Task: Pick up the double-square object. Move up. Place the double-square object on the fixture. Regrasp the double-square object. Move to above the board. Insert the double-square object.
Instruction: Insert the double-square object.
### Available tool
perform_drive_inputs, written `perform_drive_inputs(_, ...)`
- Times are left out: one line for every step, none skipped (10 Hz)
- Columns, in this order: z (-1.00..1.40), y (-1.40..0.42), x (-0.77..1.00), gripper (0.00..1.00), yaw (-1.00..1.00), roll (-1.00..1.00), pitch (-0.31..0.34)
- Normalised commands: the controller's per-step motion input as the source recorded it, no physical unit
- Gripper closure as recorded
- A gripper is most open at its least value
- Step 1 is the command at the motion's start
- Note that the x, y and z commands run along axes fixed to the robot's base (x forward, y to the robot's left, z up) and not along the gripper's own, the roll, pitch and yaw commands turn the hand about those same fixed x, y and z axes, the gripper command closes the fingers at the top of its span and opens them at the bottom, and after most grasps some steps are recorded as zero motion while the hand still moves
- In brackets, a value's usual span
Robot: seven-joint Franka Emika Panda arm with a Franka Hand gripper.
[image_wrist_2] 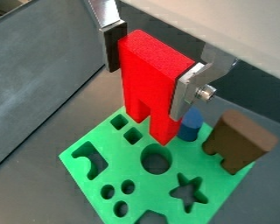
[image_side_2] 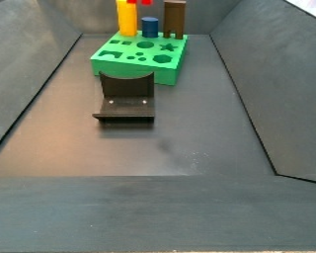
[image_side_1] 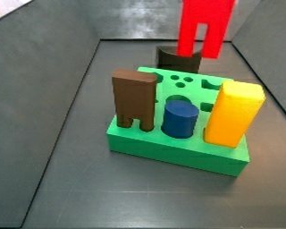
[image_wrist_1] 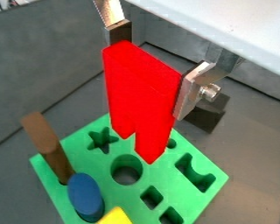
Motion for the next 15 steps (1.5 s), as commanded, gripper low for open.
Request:
perform_drive_inputs(-0.36, 0.0, 1.0, 1.0, -0.12, 0.14, 0.0)
perform_drive_inputs(-0.37, 0.0, 1.0, 1.0, -0.12, 0.14, 0.0)
perform_drive_inputs(-0.35, 0.0, 1.0, 1.0, -0.1, 0.12, 0.0)
perform_drive_inputs(-0.37, -0.07, 1.0, 1.0, -0.07, 0.1, 0.019)
perform_drive_inputs(-0.44, -0.14, 0.99, 1.0, -0.06, 0.11, 0.034)
perform_drive_inputs(-0.47, -0.18, 0.97, 1.0, -0.06, 0.1, 0.031)
perform_drive_inputs(-0.47, -0.18, 0.95, 1.0, -0.06, 0.11, 0.041)
perform_drive_inputs(-0.48, -0.17, 0.93, 1.0, -0.07, 0.12, 0.06)
perform_drive_inputs(-0.49, -0.17, 0.88, 1.0, -0.07, 0.14, 0.106)
perform_drive_inputs(-0.5, -0.17, 0.85, 1.0, -0.07, 0.15, 0.13)
perform_drive_inputs(-0.49, -0.17, 0.85, 1.0, -0.07, 0.14, 0.134)
perform_drive_inputs(-0.36, -0.15, 0.87, 1.0, -0.07, 0.09, 0.121)
perform_drive_inputs(-0.14, 0.0, 0.79, 1.0, -0.17, 0.02, 0.136)
perform_drive_inputs(0.0, 0.0, 0.03, 1.0, 0.0, 0.0, 0.0)
perform_drive_inputs(-0.07, 0.0, 0.0, 1.0, 0.0, 0.01, 0.0)
